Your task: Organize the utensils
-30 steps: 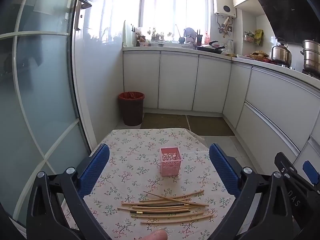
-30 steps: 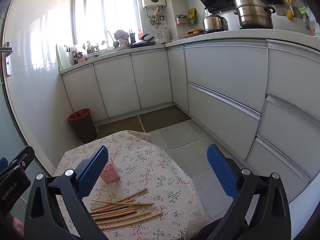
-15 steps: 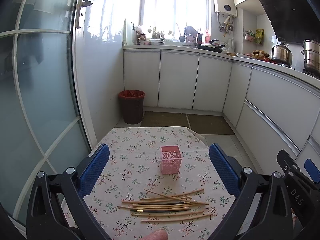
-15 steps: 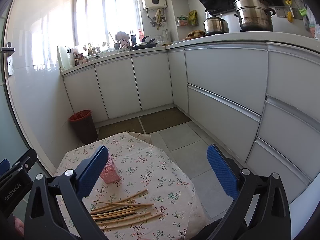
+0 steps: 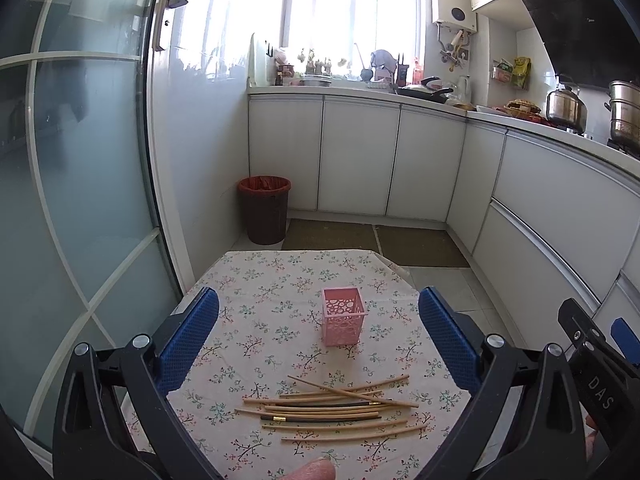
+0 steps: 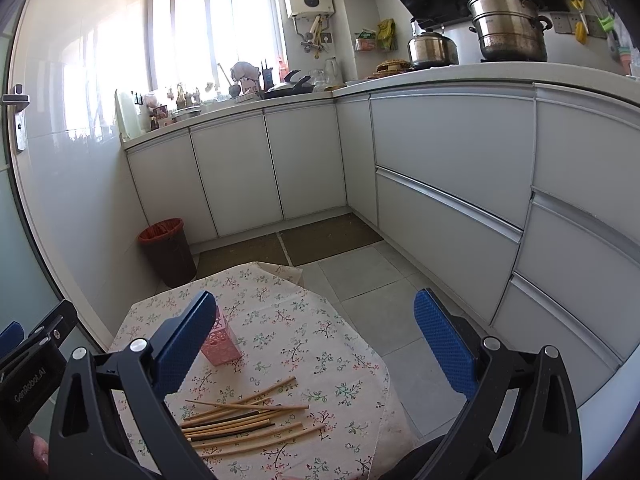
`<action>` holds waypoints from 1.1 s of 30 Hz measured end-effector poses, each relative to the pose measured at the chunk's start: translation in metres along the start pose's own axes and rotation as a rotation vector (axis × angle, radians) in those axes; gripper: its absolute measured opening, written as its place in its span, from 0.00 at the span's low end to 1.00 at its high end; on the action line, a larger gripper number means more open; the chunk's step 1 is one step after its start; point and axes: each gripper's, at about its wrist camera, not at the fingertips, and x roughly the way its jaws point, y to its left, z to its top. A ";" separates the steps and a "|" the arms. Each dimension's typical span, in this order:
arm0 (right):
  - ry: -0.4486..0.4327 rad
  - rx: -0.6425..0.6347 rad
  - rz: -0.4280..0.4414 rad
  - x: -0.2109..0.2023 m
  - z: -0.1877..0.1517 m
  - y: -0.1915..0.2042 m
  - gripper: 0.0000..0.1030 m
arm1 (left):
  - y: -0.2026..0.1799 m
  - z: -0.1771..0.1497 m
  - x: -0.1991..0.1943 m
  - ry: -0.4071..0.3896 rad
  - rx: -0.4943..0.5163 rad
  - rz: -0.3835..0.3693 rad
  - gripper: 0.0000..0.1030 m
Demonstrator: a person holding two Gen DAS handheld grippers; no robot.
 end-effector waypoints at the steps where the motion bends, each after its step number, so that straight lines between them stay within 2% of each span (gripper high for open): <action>1: -0.001 0.001 -0.002 0.002 -0.001 0.001 0.94 | 0.000 0.000 0.000 0.001 0.000 0.000 0.93; 33: 0.022 0.000 0.003 0.005 0.001 0.000 0.94 | 0.003 0.002 0.004 0.015 -0.004 0.003 0.93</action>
